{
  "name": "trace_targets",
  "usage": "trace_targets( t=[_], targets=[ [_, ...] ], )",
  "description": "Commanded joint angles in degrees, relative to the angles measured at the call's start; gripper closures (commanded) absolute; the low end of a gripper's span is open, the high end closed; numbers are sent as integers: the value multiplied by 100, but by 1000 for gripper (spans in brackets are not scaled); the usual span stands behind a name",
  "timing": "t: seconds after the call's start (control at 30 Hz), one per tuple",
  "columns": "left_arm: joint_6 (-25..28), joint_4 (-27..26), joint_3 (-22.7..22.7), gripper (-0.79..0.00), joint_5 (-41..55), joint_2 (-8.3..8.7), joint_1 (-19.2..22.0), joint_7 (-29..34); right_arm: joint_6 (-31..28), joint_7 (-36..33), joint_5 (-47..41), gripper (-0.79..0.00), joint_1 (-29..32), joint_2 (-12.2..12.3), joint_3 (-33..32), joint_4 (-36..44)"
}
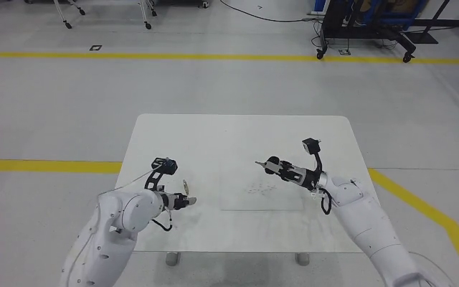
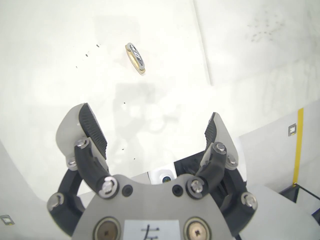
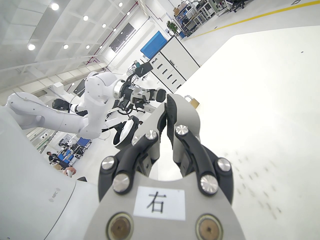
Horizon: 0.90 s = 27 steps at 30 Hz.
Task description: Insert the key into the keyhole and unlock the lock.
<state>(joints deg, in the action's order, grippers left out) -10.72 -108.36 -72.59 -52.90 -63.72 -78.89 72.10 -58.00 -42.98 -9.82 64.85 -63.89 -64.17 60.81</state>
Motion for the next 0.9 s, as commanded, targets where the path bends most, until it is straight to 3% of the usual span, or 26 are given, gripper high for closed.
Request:
trace_targets(
  t=[0.0, 0.1, 0.23, 0.53, 0.67, 0.87],
  targets=[
    [-252, 301, 157, -650, -50, -37, 216, -98, 0, 0, 0, 0, 0, 0, 0, 0],
    [-441, 608, 362, -603, -163, -83, 531, -101, 0, 0, 0, 0, 0, 0, 0, 0],
    [-533, 881, 583, -443, -125, -144, 887, -68, 0, 0, 0, 0, 0, 0, 0, 0],
    [-665, 1311, 989, -354, -275, -233, 1306, 161, 0, 0, 0, 0, 0, 0, 0, 0],
    [-704, 1395, 1101, -345, -479, -255, 1376, 68, 0, 0, 0, 0, 0, 0, 0, 0],
    [-624, 1571, 1203, -271, -662, -277, 1431, -12, 0, 0, 0, 0, 0, 0, 0, 0]
  ],
)
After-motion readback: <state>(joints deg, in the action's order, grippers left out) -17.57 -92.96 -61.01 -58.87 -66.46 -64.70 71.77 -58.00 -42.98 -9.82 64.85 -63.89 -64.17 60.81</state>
